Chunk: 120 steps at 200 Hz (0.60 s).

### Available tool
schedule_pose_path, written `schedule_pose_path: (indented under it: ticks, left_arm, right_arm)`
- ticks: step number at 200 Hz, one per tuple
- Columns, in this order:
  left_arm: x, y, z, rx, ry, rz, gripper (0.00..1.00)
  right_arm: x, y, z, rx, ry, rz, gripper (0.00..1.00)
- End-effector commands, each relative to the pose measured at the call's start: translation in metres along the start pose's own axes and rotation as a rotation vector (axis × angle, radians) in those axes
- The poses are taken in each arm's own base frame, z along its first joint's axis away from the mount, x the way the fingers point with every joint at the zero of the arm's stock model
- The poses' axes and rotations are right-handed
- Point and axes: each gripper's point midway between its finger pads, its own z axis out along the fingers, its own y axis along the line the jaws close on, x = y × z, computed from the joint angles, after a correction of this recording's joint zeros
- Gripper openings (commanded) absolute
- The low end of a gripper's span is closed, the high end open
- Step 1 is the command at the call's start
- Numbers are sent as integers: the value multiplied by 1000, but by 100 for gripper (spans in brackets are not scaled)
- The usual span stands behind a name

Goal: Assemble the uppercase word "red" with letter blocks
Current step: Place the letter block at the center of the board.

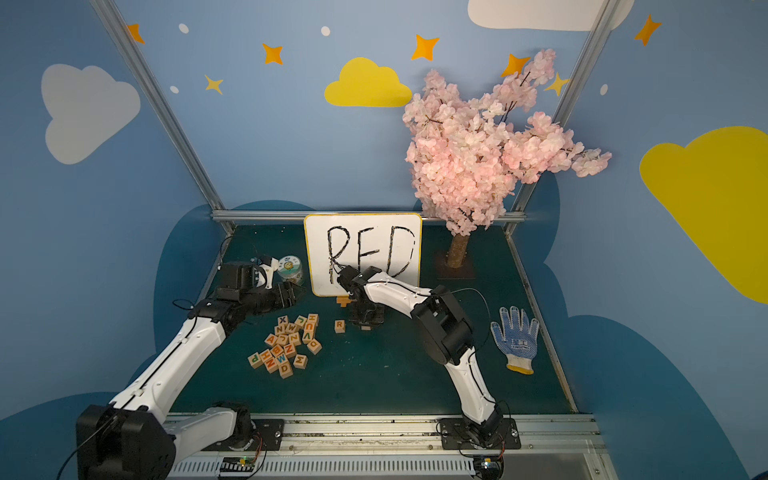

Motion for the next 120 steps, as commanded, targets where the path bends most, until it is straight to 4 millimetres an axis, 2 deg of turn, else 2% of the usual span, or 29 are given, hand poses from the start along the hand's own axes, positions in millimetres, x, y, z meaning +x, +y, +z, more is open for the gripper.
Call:
schedule_pose_path:
  ticks: [1,33,62,90,120]
  left_arm:
    - [-1,-2,-5,-3,-14,25,71]
    - [-5,1,-9,-17,-32,28,71]
    - [-12,9,-16,-46,-64,25,71]
    - [-21,21,-24,-79,-102,-1,72]
    - [-31,39,-34,-110,-145,-50,72]
  right_arm:
    - [-3,2,-31,-16,-51,-45,49]
    - [-6,4,-51,-34,-95,-105,54]
    - [-7,14,-69,-75,-175,-305,53]
    - [1,38,-90,-150,-290,-537,53]
    - [27,79,-101,-199,-326,-734,52]
